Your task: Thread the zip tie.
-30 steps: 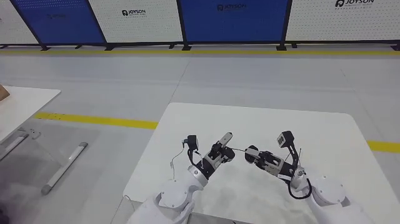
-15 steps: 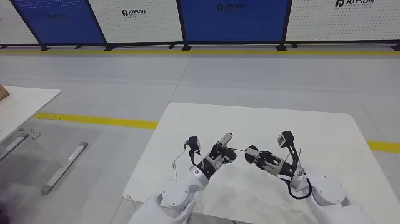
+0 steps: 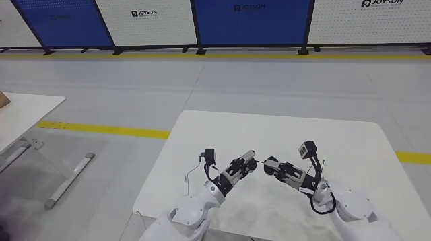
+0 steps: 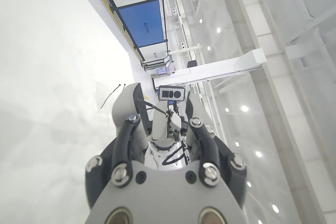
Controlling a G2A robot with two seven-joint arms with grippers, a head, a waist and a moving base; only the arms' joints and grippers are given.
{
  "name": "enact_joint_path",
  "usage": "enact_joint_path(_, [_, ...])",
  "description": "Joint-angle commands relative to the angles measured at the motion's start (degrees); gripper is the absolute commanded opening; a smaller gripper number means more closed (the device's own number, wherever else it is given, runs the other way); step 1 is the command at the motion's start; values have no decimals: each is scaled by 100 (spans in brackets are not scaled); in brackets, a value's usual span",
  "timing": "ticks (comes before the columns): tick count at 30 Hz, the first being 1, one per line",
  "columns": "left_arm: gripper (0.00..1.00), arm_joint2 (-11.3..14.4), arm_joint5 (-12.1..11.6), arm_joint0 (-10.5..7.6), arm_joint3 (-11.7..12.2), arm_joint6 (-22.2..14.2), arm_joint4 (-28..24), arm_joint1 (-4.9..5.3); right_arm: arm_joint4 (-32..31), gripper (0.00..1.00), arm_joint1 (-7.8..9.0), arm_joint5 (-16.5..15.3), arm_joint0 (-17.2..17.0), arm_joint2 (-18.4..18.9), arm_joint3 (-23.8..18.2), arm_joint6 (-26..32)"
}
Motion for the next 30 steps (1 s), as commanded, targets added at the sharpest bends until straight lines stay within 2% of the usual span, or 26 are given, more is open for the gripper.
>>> enact_joint_path(1, [33, 9, -20, 4, 10, -7, 42, -2, 0, 0, 0, 0, 0, 0, 0, 0])
enact_joint_path(7, [35, 33, -76, 26, 6, -114, 177, 2, 0, 0, 0, 0, 0, 0, 0, 0])
enact_joint_path(15, [16, 33, -96, 37, -9, -150, 191, -1, 0, 0, 0, 0, 0, 0, 0, 0])
enact_joint_path(24, [13, 41, -71, 25, 0, -122, 228, -11, 0, 0, 0, 0, 0, 0, 0, 0])
enact_joint_path(27, [7, 42, -78, 23, 4, -118, 239, -13, 0, 0, 0, 0, 0, 0, 0, 0])
enact_joint_path(28, [2, 44, -80, 22, 5, -118, 247, -14, 0, 0, 0, 0, 0, 0, 0, 0])
enact_joint_path(30, [0, 45, -83, 22, 7, -117, 256, -15, 0, 0, 0, 0, 0, 0, 0, 0])
